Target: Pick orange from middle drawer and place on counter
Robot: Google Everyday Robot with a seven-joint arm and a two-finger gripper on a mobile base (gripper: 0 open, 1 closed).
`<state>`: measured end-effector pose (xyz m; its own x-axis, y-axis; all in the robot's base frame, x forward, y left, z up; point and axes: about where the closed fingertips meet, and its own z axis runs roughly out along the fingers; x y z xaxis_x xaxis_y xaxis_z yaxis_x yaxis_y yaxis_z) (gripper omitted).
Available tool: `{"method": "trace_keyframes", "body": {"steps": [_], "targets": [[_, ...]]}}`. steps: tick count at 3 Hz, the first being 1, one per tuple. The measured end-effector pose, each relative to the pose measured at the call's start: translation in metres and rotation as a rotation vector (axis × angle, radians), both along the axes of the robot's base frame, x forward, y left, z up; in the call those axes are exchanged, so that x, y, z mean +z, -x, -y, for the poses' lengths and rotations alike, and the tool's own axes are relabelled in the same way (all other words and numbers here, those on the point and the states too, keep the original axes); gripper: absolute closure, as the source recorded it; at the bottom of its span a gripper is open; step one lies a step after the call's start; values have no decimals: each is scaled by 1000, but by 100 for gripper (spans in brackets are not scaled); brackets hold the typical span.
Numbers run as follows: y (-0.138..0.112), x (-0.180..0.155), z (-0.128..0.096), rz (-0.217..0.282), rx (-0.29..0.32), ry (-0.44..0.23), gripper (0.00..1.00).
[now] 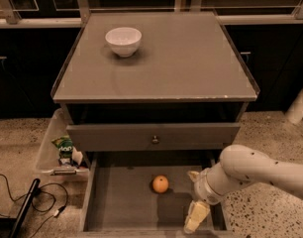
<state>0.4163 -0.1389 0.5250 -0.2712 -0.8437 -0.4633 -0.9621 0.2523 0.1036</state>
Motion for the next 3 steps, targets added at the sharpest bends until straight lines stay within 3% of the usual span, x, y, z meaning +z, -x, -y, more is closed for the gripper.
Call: {"method": "trace_keyframes", "body": {"steps": [1,2,3], "targets": [[0,0,0,0,0,0,0],[-8,-20,-7,-1,-22,-41,0],[-33,-41,-15,73,-51,-113,0]]}}
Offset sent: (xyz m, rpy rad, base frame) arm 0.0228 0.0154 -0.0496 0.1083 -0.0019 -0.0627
